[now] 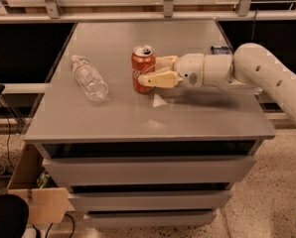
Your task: Knock coke can over
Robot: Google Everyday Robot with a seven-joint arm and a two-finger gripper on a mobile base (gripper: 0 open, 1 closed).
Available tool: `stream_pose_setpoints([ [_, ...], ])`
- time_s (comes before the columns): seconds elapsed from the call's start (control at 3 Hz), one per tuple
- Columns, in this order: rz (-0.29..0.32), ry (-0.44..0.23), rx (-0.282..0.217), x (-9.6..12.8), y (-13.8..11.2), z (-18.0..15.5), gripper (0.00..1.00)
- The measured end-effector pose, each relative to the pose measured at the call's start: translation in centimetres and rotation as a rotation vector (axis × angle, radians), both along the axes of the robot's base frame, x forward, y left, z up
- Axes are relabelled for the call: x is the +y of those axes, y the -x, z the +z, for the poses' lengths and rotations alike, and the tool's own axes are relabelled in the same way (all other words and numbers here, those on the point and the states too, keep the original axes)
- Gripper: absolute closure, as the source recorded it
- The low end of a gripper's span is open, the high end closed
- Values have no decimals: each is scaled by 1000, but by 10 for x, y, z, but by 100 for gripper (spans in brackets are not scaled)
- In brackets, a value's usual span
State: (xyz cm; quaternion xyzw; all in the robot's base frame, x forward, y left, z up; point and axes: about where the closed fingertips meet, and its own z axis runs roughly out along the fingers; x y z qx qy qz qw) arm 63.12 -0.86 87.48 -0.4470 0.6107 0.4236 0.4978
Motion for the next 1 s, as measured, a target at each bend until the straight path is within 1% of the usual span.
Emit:
stream_pose_setpoints([
  [0.33, 4, -4, 5, 3, 0, -1, 64],
  [0.67, 3, 22, 3, -1, 1, -1, 87],
  [1.0, 15, 101, -15, -14, 1, 4, 100],
])
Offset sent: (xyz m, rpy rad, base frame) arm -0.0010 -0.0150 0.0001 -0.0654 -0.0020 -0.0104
